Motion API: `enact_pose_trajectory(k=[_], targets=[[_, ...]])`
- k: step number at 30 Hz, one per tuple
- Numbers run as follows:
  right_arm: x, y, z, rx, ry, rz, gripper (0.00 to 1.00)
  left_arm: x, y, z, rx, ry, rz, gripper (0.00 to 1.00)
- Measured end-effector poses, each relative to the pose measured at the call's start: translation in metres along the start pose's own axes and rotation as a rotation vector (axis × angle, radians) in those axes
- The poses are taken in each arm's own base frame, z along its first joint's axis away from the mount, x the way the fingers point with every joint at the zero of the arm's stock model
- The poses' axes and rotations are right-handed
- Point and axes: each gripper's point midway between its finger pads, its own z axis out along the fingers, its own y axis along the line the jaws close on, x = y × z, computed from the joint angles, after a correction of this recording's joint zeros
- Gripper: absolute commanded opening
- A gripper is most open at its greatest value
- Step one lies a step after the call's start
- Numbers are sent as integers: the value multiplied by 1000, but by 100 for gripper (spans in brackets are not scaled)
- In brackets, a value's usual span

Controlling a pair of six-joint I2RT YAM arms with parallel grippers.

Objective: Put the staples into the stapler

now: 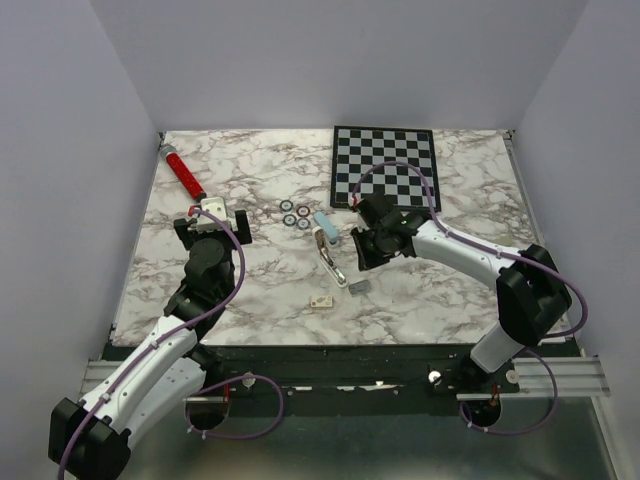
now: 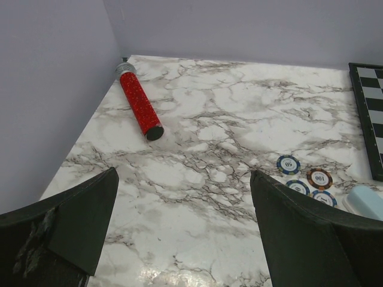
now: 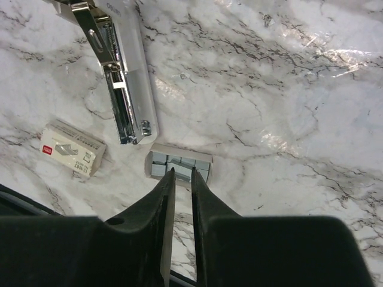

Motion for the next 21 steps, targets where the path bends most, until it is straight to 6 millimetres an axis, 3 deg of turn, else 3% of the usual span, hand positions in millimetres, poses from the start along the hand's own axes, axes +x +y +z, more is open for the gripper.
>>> enact_pose_trajectory(k=[8,21], targets=[[9,8,0,-53,32,-123,39,1,-1,0,7,2,2,99],[27,10,16,-43,168,-291,44,0,0,0,4,0,0,99]])
